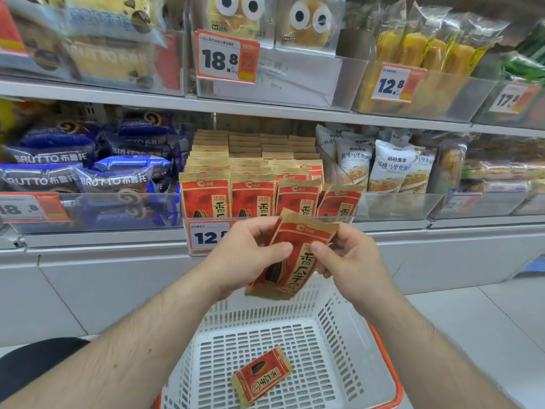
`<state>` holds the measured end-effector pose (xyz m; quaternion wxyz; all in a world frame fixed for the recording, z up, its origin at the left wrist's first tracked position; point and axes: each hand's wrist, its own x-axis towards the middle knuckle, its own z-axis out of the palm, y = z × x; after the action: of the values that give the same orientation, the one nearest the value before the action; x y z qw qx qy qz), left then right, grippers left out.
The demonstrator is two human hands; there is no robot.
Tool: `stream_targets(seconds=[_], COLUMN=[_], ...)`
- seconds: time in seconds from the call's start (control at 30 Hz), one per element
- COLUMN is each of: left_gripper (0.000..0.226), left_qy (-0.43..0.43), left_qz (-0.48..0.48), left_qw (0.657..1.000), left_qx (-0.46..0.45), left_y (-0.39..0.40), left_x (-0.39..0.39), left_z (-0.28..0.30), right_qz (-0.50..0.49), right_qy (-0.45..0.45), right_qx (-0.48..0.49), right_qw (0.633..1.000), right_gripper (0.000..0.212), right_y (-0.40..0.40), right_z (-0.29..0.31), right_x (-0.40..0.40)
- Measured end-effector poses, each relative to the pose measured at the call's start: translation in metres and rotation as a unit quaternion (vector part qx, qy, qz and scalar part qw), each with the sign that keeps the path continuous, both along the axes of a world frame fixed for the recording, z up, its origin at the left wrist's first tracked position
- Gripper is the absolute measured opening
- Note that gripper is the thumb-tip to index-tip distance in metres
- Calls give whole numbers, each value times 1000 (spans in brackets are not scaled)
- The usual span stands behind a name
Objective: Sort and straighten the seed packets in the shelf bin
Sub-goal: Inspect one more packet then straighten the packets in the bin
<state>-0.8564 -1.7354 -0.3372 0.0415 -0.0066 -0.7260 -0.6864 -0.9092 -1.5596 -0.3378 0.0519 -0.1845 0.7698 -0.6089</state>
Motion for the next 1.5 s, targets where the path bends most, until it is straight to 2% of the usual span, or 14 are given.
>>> stream_targets(seconds=[0.07,0.2,0.3,0.4,0.47,0.73,0.97,1.07,1.13,1.23,1.3,1.4,1.5], left_gripper=[26,21,21,18,17,18,17,16,16,15,15,15,18], left_qy=[27,38,22,10,-3,-88,-146,-155,-160,-166,-166,-166,-165], left_qz=[48,163,194,209,209,163,150,142,137,134,131,129,128], left_qw=[998,983,980,977,977,983,978,977,977,977,977,977,977], left_qx=[17,71,49,32,26,14,-16,-22,-24,-25,-24,-22,-28], left_y=[-4,-8,-7,-5,-3,8,6,5,4,4,3,3,3], left_x=[-10,-28,-38,-46,-51,-56,-64,-64,-65,-66,-66,-65,-65], left_z=[6,16,21,21,18,-3,-11,-11,-12,-12,-12,-13,-13], right_qz=[-27,-105,-126,-134,-141,-80,-66,-34,-23,-20,-24,-83,-120], right_qy=[21,86,172,226,230,137,77,30,7,-4,-2,57,121], right_qx=[-31,-161,-157,-87,-20,175,331,434,468,472,442,329,221], right_qw=[999,978,964,961,963,972,938,900,884,882,897,939,960], right_gripper=[21,22,25,25,27,13,14,5,9,17,24,32,17], right_y=[2,20,32,34,32,9,-9,-12,-15,-18,-16,-10,3], right_z=[8,49,84,104,108,92,76,74,73,76,76,78,78], right_x=[-7,-33,-56,-80,-100,-171,-195,-196,-195,-193,-194,-188,-168])
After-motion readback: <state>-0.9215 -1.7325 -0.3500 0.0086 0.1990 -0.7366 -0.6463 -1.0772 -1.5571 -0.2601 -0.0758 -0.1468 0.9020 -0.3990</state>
